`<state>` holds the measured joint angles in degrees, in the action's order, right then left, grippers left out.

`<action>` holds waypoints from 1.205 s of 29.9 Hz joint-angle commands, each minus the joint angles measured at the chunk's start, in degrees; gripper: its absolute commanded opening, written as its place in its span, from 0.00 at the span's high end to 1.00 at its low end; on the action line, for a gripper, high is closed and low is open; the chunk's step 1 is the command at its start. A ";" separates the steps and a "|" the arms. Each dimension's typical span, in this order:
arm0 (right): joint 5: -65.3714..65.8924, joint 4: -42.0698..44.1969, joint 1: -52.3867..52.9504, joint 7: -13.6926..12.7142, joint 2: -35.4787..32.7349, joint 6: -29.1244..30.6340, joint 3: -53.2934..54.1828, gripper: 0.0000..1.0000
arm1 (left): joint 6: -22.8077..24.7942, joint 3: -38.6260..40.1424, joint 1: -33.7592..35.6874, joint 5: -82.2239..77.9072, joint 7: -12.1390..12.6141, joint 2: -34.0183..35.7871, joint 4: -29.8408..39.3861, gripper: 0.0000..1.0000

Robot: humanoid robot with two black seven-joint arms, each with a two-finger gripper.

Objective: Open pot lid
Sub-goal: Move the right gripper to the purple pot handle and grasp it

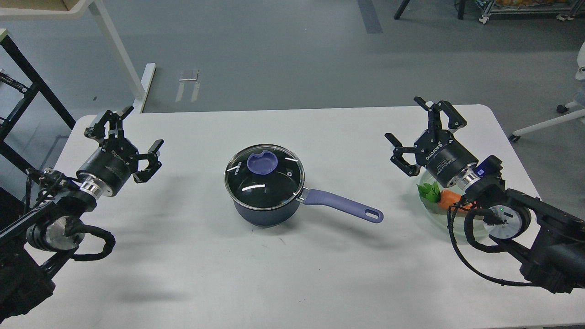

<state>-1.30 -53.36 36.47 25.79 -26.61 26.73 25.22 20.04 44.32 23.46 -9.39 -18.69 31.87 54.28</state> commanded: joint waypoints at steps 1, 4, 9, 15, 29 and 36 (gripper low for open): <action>0.07 -0.17 0.00 0.49 -0.02 -0.19 0.09 0.00 | -1.14 -0.02 0.01 -0.10 -0.21 0.03 0.04 0.01; 0.24 -1.22 0.27 0.76 -0.72 -0.71 0.09 0.00 | -1.76 -0.02 0.27 -0.90 0.23 0.64 -0.05 0.01; 10.05 -7.27 5.00 1.46 -7.12 -3.52 0.00 0.00 | -1.67 -1.08 2.46 -1.07 0.15 3.89 -0.58 0.01; 29.66 -12.38 12.47 2.21 -12.23 -6.16 0.00 0.00 | -0.44 -1.08 4.05 -1.07 -0.47 6.10 -1.02 0.01; 72.46 -18.71 41.04 2.21 -10.13 -16.97 -36.72 0.00 | -0.09 -1.08 6.07 -8.02 -3.63 6.54 -0.05 0.01; 91.64 -19.68 42.89 2.21 -6.97 -16.97 -44.90 0.00 | -0.18 -1.43 6.60 -8.02 -3.63 6.18 1.44 0.01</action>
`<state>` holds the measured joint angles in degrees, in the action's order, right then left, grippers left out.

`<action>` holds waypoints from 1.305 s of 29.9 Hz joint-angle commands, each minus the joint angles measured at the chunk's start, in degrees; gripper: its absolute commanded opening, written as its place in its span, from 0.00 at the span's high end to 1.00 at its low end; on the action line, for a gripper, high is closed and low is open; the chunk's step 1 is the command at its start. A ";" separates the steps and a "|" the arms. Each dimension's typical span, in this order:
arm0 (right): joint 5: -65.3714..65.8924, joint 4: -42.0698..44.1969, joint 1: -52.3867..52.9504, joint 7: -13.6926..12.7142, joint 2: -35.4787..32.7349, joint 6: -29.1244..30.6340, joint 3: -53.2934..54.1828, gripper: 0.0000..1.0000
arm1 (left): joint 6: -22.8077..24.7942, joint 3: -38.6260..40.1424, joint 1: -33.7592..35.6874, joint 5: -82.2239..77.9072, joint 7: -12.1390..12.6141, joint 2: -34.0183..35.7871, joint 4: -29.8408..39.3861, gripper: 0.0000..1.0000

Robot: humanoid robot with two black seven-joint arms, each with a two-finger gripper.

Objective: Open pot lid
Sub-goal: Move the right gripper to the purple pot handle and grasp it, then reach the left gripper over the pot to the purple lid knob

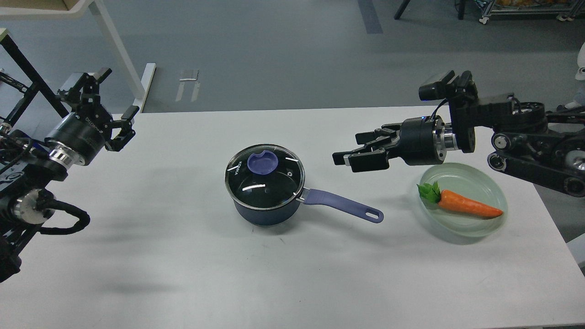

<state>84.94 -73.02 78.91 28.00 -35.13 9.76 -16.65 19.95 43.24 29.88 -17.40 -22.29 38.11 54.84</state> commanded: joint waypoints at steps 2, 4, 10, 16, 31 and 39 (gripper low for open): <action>6.90 0.16 0.45 0.00 2.77 0.00 -5.05 0.01 | -0.09 -0.79 0.17 -0.01 -0.03 0.04 1.49 0.01; 7.95 0.95 0.45 0.00 5.23 0.00 -7.08 0.02 | -0.09 -0.79 0.17 -0.01 -0.03 0.04 2.11 0.01; 8.40 3.06 0.28 0.00 9.46 0.00 -8.58 0.09 | -0.18 -0.79 0.17 -0.01 -0.03 0.48 3.87 0.01; 8.40 5.34 0.54 0.00 12.54 0.00 -10.78 0.36 | -0.71 -0.79 0.26 -0.09 0.06 0.39 4.66 0.01; 8.66 5.52 3.35 0.00 13.41 0.00 -11.48 0.56 | -0.27 -1.14 1.23 -2.47 0.06 0.13 6.24 0.01; 8.57 5.52 3.35 0.00 13.77 0.00 -12.53 0.57 | -0.18 -1.14 1.32 -2.47 0.06 0.30 6.24 0.01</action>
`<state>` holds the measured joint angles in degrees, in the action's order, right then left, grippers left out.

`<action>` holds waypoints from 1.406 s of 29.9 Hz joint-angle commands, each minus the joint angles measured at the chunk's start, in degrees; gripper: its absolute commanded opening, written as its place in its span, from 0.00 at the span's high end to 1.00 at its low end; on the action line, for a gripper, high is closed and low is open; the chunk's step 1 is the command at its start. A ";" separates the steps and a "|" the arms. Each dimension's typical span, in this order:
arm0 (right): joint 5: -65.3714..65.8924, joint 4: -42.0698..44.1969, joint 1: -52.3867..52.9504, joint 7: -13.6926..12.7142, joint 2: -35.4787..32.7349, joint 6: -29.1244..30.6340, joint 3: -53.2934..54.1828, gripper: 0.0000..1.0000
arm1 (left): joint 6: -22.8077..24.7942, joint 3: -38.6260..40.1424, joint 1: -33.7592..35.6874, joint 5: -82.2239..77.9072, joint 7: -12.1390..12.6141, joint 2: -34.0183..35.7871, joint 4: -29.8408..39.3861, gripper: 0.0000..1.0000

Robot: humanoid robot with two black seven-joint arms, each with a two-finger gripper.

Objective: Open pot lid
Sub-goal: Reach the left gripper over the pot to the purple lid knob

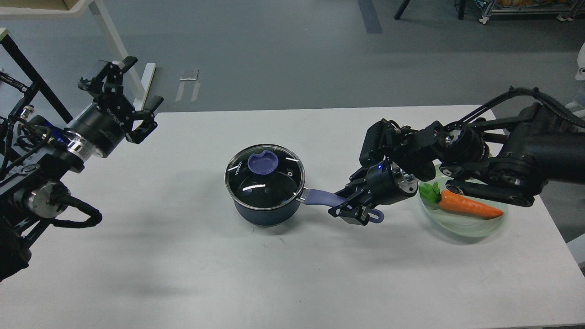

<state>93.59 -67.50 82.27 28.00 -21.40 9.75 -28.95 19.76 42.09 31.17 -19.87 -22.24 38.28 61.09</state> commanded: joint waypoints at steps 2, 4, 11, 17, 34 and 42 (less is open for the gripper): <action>-0.07 0.00 -0.09 0.00 0.04 0.00 -0.23 0.57 | 0.02 0.00 0.03 0.00 0.00 0.13 0.00 0.01; -0.07 0.00 -0.01 0.00 -0.04 0.00 -0.32 0.57 | 0.02 0.00 0.03 0.00 0.00 0.13 0.00 0.01; -0.16 -0.09 -0.01 0.00 -0.04 0.00 -0.23 0.71 | 0.10 -0.08 0.90 -3.85 -0.09 0.31 0.00 0.01; -0.16 -0.18 -0.01 0.00 -0.04 0.00 -0.23 0.77 | 1.50 0.00 4.77 -27.37 -4.55 0.40 1.04 0.01; -0.16 -0.09 0.08 0.00 0.04 0.18 -0.41 0.77 | -22.56 -24.06 14.96 -93.25 -5.76 -0.30 15.39 0.01; -0.25 -0.09 0.08 0.00 -0.04 0.18 -0.41 0.77 | -23.89 -26.54 15.24 -96.68 -5.76 -4.26 7.56 0.01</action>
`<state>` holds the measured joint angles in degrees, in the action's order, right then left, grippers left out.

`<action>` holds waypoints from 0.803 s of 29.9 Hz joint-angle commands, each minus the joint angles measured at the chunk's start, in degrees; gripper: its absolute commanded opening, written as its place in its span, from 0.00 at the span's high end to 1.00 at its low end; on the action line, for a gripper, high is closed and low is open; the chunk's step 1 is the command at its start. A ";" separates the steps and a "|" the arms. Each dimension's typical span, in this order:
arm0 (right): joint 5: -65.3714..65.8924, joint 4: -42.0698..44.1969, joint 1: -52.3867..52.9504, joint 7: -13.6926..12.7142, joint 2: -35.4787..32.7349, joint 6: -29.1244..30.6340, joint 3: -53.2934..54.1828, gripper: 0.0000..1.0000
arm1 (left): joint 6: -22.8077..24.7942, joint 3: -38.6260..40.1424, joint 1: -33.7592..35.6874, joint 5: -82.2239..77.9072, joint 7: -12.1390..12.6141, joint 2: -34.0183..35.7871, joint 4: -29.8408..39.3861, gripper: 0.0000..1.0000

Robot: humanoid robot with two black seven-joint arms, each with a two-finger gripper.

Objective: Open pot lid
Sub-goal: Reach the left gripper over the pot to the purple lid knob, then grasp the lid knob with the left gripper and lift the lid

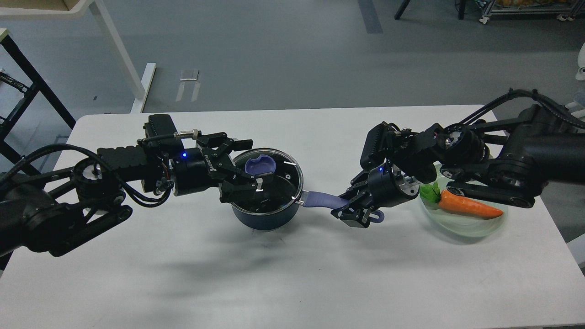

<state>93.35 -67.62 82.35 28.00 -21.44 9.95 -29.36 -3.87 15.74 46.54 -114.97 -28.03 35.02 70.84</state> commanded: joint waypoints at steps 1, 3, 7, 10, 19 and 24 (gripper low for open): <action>-0.01 0.03 0.00 0.00 0.00 -0.01 0.00 0.77 | -0.35 -0.27 -0.22 -1.57 0.03 -1.44 -3.07 0.01; -0.01 0.03 0.00 0.00 0.08 -0.01 0.00 0.77 | -0.87 -0.27 -0.31 -1.83 0.03 -2.93 -4.74 0.01; -0.01 0.03 0.00 0.00 0.08 0.07 0.00 0.77 | -2.81 -0.27 -0.48 -1.83 0.03 -4.17 -7.12 0.01; -0.01 -0.05 0.00 0.00 0.00 0.07 0.00 0.77 | -2.81 -0.44 -0.57 -1.75 0.03 -4.52 -8.43 0.01; -0.10 -0.05 0.00 0.00 0.08 -0.01 0.00 0.77 | -3.51 -2.38 -0.57 -1.83 0.03 -5.40 -9.32 0.03; -0.10 -0.05 0.00 0.00 0.08 -0.01 0.00 0.76 | -3.69 -2.38 -0.66 -1.66 0.03 -5.49 -9.58 0.23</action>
<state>93.26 -67.68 82.36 28.00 -21.37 9.94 -29.36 -7.51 13.37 45.89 -116.78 -28.00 29.58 61.33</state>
